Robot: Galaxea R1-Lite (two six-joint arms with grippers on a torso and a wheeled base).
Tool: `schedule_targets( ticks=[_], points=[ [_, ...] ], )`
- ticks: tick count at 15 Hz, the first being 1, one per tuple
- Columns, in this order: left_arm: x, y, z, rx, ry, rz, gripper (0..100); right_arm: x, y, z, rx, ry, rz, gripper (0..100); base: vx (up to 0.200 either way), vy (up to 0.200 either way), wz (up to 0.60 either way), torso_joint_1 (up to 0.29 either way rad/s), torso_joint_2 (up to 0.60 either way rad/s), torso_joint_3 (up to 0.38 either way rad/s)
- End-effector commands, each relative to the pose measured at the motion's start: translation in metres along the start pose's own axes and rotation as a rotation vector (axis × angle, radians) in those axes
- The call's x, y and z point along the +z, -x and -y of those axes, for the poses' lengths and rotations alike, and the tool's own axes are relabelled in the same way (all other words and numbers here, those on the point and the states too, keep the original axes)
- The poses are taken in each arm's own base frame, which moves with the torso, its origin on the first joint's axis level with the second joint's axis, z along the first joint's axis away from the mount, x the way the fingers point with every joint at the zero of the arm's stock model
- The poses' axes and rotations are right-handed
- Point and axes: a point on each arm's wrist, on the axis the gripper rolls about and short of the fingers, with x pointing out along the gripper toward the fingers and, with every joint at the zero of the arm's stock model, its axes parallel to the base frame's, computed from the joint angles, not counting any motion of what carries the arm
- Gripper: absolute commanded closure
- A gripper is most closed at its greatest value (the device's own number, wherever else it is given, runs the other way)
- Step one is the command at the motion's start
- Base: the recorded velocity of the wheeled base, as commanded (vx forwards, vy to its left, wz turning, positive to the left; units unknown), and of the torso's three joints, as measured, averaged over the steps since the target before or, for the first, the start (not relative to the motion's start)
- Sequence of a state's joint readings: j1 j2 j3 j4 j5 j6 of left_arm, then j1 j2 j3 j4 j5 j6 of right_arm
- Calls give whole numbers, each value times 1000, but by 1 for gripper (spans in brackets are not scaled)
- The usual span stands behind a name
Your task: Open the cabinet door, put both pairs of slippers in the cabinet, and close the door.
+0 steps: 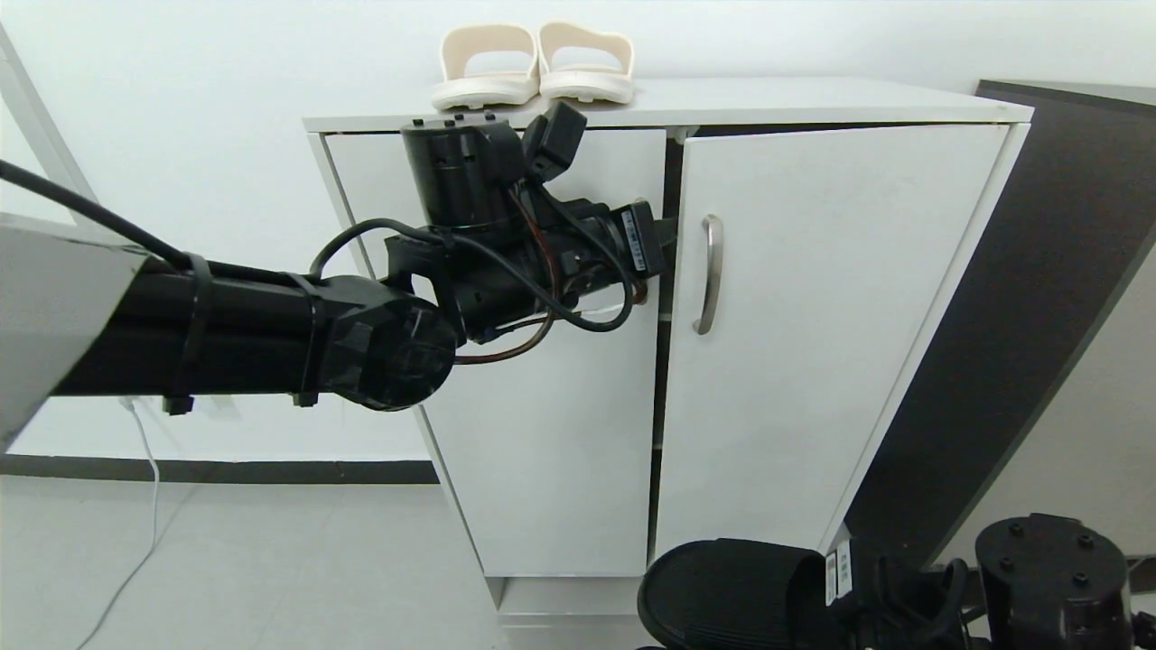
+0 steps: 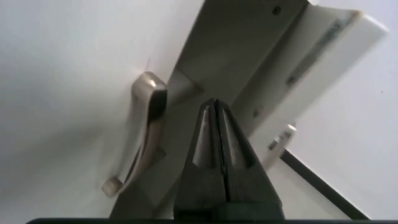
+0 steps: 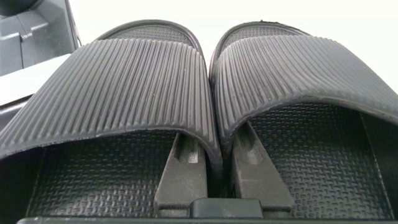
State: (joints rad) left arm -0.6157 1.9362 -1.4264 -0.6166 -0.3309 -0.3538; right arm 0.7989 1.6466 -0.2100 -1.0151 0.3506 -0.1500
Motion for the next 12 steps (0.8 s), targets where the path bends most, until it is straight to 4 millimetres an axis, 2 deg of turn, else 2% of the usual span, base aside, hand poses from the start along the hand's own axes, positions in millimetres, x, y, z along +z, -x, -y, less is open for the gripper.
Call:
schedule_targets(
  ticks=[1,6,8,10,12],
  points=[
    [-6,-9,-4,-1,3,-6,100,-1,-1,0,1,2,-5,100,0,0,0,0,0,0],
    [-9,-11,-8,0,13,-12,100,-2,-2,-3,17,5,-15,100,0,0,0,0,0,0],
    [-9,-11,-9,7,24,-11,100,-9,1,-12,48,7,-42,100,0,0,0,0,0,0],
    [-12,-10,-9,13,26,-18,100,-15,2,-20,79,11,-67,100,-200,0,0,0,5,0],
    [-21,-8,1,-15,27,-17,100,-18,4,-24,98,14,-77,100,-200,0,0,5,2,0]
  ],
)
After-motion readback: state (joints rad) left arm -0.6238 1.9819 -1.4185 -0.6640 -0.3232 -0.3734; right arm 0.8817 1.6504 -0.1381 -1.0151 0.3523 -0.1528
